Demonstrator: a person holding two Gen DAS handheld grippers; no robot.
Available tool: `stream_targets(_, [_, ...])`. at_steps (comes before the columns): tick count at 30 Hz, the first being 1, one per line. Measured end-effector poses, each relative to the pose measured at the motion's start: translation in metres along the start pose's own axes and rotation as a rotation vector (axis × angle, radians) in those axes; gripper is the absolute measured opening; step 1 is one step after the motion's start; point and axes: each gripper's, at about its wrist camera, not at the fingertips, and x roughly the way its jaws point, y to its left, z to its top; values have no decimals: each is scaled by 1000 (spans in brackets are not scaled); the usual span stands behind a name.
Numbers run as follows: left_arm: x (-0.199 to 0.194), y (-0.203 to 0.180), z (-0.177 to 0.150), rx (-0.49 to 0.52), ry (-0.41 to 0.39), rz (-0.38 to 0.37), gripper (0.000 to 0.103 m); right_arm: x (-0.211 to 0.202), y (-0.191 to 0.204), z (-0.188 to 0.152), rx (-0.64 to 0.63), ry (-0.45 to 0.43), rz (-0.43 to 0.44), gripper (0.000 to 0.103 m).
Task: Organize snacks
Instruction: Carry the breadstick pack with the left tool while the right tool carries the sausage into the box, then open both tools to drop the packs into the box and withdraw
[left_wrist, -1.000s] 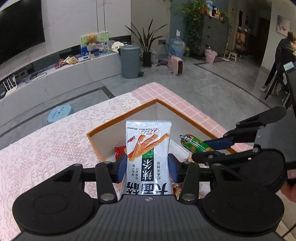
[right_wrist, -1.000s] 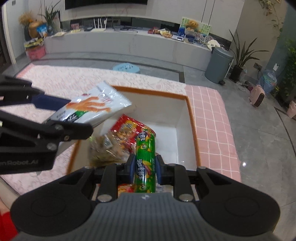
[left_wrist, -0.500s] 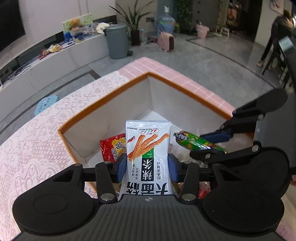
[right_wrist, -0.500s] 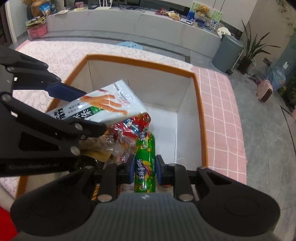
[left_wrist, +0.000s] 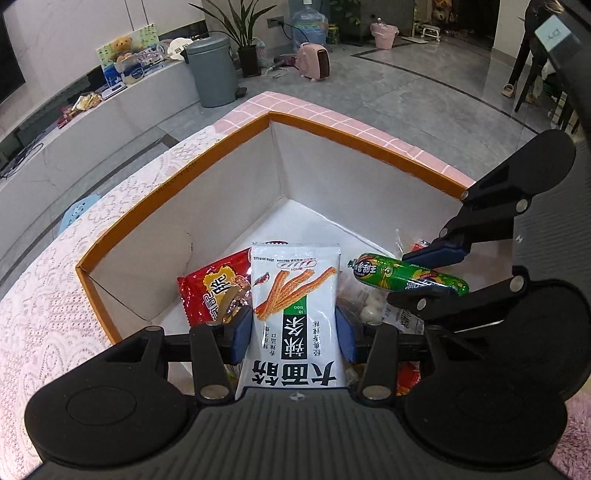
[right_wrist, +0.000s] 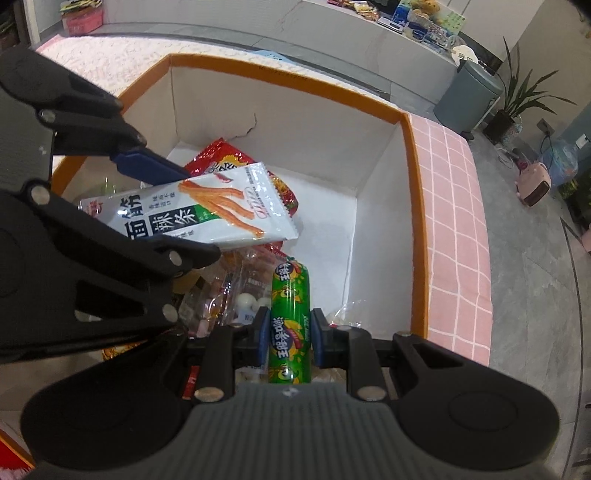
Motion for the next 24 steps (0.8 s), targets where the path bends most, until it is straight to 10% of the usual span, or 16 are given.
stream_targets(8, [-6, -1, 2, 1, -7, 20, 60, -3, 2, 2, -18, 12, -7, 23])
stream_targets(17, [-44, -3, 4, 33, -72, 60, 74, -30, 4, 0, -34, 5, -4, 73])
stream_targets(24, [-93, -2, -3, -6, -148, 89, 75, -70, 12, -2, -4, -19, -6, 85])
